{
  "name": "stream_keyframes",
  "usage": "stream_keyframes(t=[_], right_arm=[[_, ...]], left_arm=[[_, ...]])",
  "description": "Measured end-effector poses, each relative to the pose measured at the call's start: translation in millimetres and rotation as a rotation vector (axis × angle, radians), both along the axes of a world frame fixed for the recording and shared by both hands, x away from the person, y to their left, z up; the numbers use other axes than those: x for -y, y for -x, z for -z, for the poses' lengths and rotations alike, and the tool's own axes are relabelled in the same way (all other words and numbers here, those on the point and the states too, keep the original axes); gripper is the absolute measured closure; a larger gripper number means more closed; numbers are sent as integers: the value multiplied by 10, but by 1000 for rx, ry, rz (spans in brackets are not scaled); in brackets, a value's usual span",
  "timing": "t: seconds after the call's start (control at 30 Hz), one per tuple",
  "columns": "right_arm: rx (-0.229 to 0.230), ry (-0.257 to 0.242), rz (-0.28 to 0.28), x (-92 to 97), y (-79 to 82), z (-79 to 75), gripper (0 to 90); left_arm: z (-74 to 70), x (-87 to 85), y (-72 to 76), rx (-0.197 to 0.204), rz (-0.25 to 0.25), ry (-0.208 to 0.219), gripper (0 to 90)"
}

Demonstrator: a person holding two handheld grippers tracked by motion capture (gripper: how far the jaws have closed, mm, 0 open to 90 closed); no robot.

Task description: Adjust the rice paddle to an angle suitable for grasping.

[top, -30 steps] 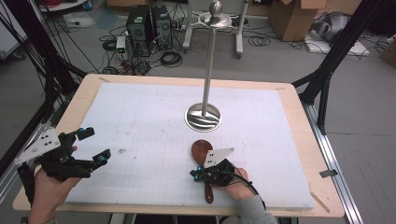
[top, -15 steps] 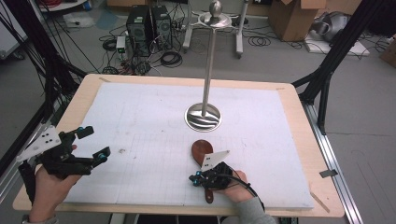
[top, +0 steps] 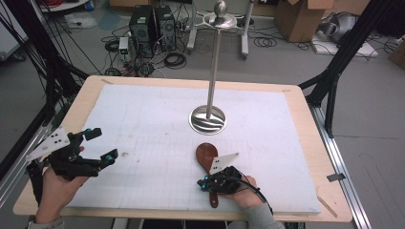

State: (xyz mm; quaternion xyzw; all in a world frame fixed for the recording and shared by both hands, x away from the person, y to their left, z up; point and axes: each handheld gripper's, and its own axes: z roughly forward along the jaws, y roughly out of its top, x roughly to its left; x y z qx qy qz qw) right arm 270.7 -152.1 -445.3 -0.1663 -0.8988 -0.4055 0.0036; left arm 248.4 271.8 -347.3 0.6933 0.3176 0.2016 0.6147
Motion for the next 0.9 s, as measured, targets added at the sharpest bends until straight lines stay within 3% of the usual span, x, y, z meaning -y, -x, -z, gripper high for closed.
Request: stream_keyframes(t=[0.3,0.9], right_arm=[[34,33,11,63,37,-29,900],[22,55,86,294,60,-49,900]], left_arm=[[-5,18,-36,1,6,6,22],[16,164,-148,-13,38,2,22]])
